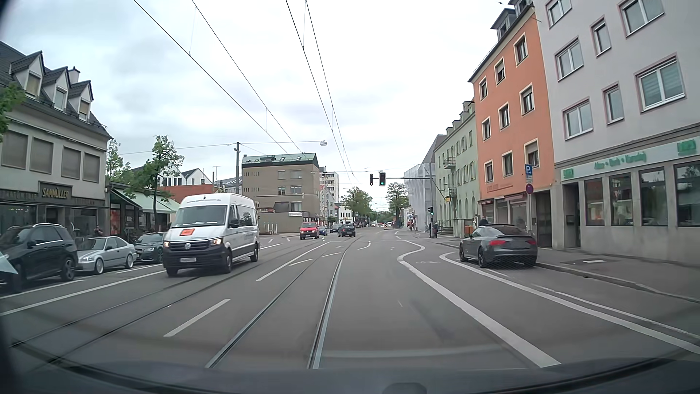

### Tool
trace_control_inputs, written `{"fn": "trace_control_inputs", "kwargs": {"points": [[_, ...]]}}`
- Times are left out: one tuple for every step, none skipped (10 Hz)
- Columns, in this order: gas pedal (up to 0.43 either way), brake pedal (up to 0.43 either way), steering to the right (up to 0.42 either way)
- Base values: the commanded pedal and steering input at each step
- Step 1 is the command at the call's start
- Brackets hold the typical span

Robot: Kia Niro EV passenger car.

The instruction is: Follow the waypoints while adhering to traffic rules and regulations

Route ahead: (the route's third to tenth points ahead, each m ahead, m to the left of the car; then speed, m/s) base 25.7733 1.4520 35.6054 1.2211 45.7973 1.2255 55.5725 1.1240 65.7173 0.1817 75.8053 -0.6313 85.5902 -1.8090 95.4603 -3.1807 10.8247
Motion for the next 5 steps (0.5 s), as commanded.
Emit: {"fn": "trace_control_inputs", "kwargs": {"points": [[0.000, 0.000, 0.004], [0.000, 0.000, 0.005], [0.000, 0.000, 0.004], [0.000, 0.000, 0.005], [0.000, 0.000, 0.004]]}}
